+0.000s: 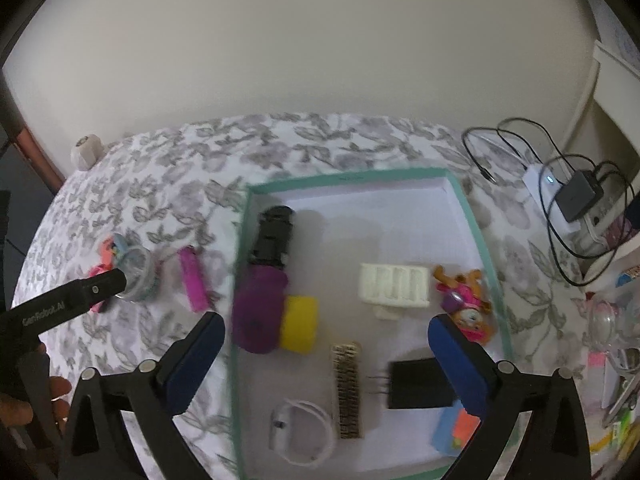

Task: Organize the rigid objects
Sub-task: 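Reach the left tool to the pink watch band while the right tool reaches the pink lighter, then close the left tool on the pink band while the right tool grips the pink lighter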

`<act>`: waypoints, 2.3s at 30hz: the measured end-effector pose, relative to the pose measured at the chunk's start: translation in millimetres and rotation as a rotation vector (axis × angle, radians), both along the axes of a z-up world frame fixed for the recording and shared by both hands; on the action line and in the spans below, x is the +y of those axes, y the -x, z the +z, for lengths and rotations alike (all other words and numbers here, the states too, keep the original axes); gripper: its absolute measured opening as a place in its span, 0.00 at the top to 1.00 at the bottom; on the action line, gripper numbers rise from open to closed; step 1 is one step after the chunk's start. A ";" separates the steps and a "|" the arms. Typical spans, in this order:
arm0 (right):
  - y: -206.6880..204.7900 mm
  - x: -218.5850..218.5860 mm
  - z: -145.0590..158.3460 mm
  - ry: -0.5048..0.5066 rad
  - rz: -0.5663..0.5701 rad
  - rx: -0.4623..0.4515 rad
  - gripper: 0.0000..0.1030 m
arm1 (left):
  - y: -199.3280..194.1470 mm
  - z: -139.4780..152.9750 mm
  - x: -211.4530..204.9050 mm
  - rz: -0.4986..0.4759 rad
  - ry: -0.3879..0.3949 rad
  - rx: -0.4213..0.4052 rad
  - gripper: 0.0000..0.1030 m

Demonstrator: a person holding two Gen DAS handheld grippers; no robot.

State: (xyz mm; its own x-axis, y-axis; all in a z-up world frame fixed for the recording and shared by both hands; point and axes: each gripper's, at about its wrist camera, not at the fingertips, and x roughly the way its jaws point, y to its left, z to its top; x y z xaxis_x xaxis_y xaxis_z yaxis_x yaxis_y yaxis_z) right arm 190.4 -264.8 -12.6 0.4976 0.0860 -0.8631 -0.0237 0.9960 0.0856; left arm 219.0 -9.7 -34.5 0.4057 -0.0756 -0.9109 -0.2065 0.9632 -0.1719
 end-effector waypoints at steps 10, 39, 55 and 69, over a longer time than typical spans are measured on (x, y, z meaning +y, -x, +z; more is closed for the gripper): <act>-8.4 86.4 -4.5 -0.023 0.139 -0.040 0.00 | 15.6 7.7 110.9 0.227 0.003 -0.055 0.00; -49.6 143.7 -81.4 0.190 0.218 0.003 0.25 | -10.2 -74.8 112.2 0.192 -0.001 0.119 0.16; -60.0 152.6 -96.0 0.200 0.213 0.012 0.47 | -17.9 -80.7 92.9 0.159 -0.087 0.106 0.47; -46.7 147.9 -95.0 0.076 0.232 0.044 0.80 | -21.4 -80.3 89.7 0.131 -0.062 0.080 0.80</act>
